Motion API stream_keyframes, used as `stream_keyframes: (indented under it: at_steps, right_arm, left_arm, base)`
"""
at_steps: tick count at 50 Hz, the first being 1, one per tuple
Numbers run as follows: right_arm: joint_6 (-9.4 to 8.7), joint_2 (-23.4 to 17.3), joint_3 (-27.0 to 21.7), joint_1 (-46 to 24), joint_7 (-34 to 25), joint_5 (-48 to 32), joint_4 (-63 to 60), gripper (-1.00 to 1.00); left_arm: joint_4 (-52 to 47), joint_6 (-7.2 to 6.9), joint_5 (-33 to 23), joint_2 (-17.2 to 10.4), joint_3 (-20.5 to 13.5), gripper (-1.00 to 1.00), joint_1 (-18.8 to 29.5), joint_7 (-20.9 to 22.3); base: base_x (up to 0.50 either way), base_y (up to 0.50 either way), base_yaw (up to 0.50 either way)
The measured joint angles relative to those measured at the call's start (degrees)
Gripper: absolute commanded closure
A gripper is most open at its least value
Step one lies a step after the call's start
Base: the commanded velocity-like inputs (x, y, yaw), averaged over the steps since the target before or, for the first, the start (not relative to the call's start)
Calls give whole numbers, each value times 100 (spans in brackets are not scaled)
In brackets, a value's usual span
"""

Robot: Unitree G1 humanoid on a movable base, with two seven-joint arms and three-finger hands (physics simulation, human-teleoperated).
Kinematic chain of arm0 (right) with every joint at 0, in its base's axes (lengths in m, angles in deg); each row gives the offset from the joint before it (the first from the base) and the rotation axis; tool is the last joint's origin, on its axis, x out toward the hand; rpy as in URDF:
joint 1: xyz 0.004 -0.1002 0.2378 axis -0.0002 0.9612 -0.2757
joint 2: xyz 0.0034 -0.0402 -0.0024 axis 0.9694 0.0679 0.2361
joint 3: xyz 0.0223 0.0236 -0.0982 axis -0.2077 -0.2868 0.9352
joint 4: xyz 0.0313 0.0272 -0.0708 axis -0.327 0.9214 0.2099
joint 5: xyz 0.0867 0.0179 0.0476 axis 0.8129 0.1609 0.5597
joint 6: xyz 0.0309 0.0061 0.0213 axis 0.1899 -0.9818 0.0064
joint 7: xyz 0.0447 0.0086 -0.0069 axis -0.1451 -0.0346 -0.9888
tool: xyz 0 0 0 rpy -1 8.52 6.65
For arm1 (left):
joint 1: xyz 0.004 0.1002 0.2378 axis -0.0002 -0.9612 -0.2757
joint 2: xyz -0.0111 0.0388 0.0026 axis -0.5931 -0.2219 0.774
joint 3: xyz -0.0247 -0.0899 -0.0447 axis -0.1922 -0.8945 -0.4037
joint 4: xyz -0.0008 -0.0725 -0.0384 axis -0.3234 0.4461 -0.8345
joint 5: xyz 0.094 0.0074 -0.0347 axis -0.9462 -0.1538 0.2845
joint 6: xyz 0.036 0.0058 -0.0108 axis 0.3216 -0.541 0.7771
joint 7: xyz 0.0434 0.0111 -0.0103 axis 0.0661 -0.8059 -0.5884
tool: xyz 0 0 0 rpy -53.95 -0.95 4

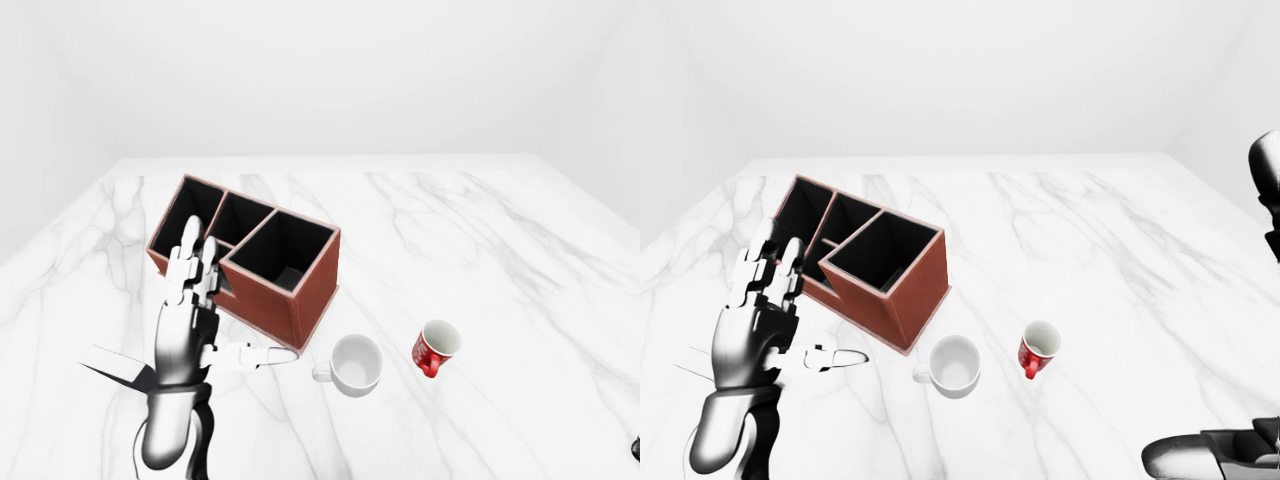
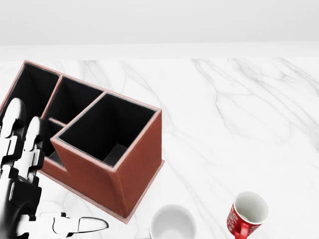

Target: Pick up the red mug and place it to the right of the caddy.

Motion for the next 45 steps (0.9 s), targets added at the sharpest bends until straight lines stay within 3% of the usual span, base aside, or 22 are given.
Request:
stream_keyframes:
  at_steps: [6,12,29,33,38,45]
  right_arm:
    - [0,-410,-461,-200,-292,72,-14,-100]
    - [0,-647,-470,-380,-643,-268,-25,-100]
    - [0,-236,872,-950,-1745,-2405,-30,-100]
    - [0,25,1204,-1250,-2215,-3131,-31,-100]
    - [0,632,1509,-1927,-3224,-4524,-31,-100]
    - [0,1770,1601,-3182,-3224,-6766,-29,-100]
  left_arm:
    - [-23,0,3,9,-20,-100,4,7]
    - [-41,0,-13,12,-3,-100,1,2]
    - [-91,0,-18,9,10,-100,-11,-4]
    - [-88,0,-11,10,-6,-100,-6,-1]
    - [-98,0,-15,12,-9,-100,-6,0]
    - [-126,0,-18,14,-8,-100,-20,1]
  base:
    - [0,0,0]
    - [0,0,0]
    - [0,0,0]
    - [0,0,0]
    - [0,0,0]
    - [0,0,0]
